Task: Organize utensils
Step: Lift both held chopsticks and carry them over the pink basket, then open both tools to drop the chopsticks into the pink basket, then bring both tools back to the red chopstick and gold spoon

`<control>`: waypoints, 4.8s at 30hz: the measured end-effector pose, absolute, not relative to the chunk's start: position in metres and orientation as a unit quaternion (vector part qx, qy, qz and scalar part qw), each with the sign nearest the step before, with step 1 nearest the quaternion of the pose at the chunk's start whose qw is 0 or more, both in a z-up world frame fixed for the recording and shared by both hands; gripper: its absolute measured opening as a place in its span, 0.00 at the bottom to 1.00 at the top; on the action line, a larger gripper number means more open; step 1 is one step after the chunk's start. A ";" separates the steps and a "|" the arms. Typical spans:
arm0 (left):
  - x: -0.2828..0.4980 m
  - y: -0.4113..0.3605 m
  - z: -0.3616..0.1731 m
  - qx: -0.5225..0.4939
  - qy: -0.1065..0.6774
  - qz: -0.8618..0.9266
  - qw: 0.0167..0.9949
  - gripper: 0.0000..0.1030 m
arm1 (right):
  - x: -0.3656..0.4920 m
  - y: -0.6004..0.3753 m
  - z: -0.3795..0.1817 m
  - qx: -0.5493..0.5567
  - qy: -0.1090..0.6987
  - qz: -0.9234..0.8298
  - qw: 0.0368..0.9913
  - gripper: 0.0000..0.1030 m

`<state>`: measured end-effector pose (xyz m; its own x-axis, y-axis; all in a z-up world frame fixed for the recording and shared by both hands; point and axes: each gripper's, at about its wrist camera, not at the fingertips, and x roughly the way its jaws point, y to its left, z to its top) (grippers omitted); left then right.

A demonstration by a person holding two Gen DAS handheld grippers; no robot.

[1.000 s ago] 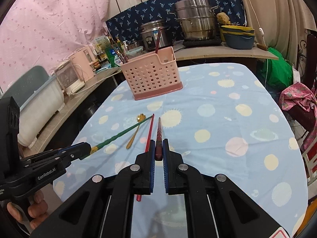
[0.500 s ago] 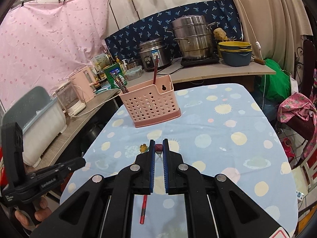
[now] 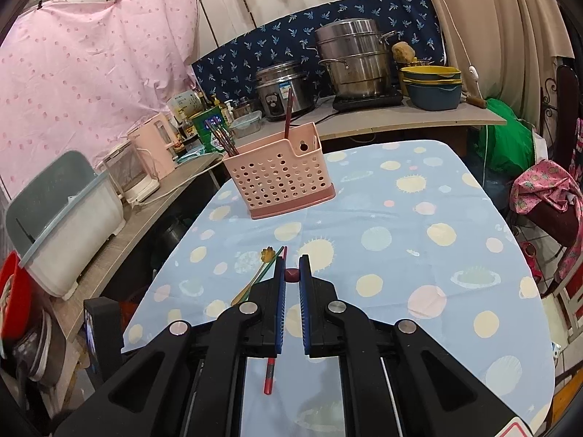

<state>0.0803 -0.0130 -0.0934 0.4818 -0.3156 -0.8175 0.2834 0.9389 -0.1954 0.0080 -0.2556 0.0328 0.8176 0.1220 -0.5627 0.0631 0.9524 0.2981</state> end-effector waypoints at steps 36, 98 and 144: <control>0.095 -0.011 0.039 -0.046 0.368 -0.205 0.906 0.06 | 0.036 -0.268 0.076 0.153 0.263 0.024 0.952 0.07; 0.365 -0.059 0.146 -0.065 0.224 -0.143 0.962 0.06 | 0.310 -0.288 0.102 0.187 0.225 0.021 0.956 0.07; 0.191 -0.029 0.014 -0.022 0.343 -0.134 0.930 0.59 | 0.121 -0.229 0.024 0.127 0.319 0.056 0.938 0.37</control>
